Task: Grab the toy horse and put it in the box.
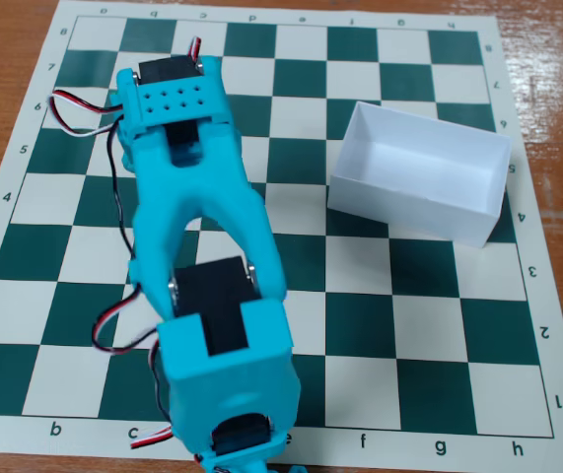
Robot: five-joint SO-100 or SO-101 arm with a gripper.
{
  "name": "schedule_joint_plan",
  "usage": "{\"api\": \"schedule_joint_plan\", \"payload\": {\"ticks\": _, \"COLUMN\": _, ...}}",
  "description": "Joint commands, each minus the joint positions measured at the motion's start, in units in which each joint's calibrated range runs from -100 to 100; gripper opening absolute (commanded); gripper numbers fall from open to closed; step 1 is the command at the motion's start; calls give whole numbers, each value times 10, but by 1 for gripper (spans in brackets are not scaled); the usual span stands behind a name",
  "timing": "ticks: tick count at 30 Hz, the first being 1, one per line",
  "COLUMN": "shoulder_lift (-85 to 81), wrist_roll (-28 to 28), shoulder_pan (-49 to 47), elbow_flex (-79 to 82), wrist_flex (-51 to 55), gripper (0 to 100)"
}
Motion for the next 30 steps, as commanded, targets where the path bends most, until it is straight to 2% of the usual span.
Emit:
{"api": "schedule_joint_plan", "payload": {"ticks": 1, "shoulder_lift": 59, "wrist_roll": -3, "shoulder_pan": -7, "elbow_flex": -88, "wrist_flex": 0, "gripper": 34}}
{"api": "schedule_joint_plan", "payload": {"ticks": 11, "shoulder_lift": 205, "wrist_roll": -2, "shoulder_pan": -9, "elbow_flex": -236, "wrist_flex": 5, "gripper": 34}}
{"api": "schedule_joint_plan", "payload": {"ticks": 28, "shoulder_lift": 305, "wrist_roll": 5, "shoulder_pan": 4, "elbow_flex": -306, "wrist_flex": -17, "gripper": 33}}
{"api": "schedule_joint_plan", "payload": {"ticks": 30, "shoulder_lift": 314, "wrist_roll": 7, "shoulder_pan": 6, "elbow_flex": -314, "wrist_flex": -17, "gripper": 28}}
